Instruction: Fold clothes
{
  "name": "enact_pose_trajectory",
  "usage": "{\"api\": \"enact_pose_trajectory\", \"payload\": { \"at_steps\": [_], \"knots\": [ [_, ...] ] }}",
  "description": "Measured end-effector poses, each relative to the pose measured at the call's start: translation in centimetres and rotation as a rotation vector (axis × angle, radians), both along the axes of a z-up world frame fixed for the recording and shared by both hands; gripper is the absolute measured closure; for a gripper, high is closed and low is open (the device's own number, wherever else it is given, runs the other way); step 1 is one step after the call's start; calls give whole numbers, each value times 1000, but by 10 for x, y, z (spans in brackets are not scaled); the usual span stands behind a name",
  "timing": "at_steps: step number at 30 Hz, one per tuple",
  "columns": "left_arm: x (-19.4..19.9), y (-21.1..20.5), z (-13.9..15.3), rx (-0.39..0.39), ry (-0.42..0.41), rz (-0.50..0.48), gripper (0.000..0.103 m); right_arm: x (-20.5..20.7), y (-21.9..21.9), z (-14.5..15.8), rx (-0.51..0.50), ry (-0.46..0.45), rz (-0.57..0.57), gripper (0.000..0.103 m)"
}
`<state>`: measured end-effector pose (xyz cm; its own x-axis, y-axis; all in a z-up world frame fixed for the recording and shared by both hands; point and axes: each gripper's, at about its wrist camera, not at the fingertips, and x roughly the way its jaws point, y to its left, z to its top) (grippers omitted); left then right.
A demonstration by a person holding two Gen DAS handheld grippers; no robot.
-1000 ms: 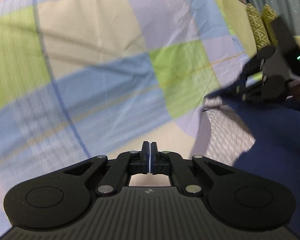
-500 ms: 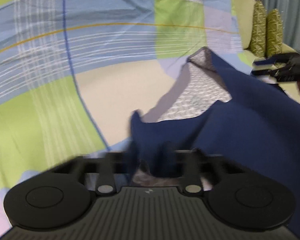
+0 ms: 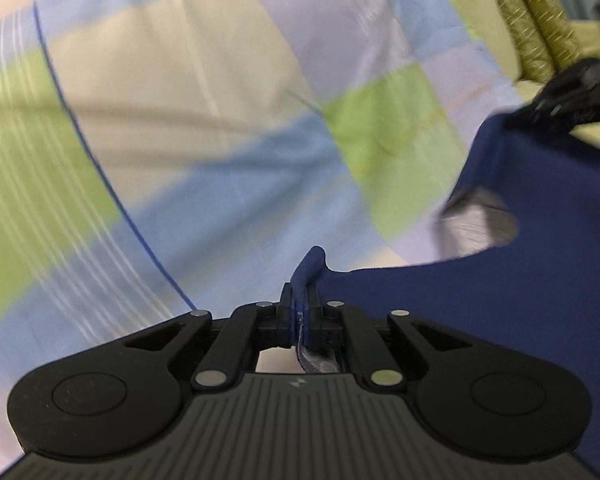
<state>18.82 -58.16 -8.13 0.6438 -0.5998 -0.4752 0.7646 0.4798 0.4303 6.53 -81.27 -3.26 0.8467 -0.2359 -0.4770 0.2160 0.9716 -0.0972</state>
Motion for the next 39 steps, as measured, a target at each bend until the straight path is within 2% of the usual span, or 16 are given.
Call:
{"api": "enact_pose_trajectory", "payload": {
  "at_steps": [3,4,5,6,7,8,9,12,15,18,20,26,28,32,36,39],
  "knots": [
    [9,-17,-15,37,40,32,96,11,-7,-12,6,69,-10,102],
    [7,-20,-24,58,57,51,88,14,-8,-19,19,100,-6,96],
    [4,-18,-29,63,68,67,88,15,-9,-24,33,126,-1,93],
    [2,-15,-30,58,73,71,88,11,-7,-26,44,137,3,79],
    [-4,-5,-29,47,82,79,85,3,-5,-28,51,137,3,74],
    [-9,4,-29,36,90,86,81,-6,-2,-29,59,137,3,74],
    [-14,11,-26,26,91,95,66,-15,0,-28,61,134,1,74],
    [-38,52,-9,-29,107,123,63,-58,5,-9,40,117,-13,72],
    [-87,102,9,-68,142,129,56,-109,13,13,47,107,-9,60],
    [-136,135,22,-96,182,111,52,-169,20,34,106,94,-17,57],
    [-186,159,30,-117,232,70,49,-217,36,46,165,99,3,56],
    [-317,211,20,-118,293,-34,43,-331,102,74,151,135,45,43],
    [-345,220,16,-129,362,-40,41,-357,119,75,192,157,36,42],
    [-382,234,3,-222,559,-54,40,-394,142,66,306,168,4,36],
    [-400,220,-18,-214,617,-32,40,-412,158,52,357,189,-36,35],
    [-399,205,-37,-255,704,8,40,-417,160,38,401,205,-66,35]
  ]
}}
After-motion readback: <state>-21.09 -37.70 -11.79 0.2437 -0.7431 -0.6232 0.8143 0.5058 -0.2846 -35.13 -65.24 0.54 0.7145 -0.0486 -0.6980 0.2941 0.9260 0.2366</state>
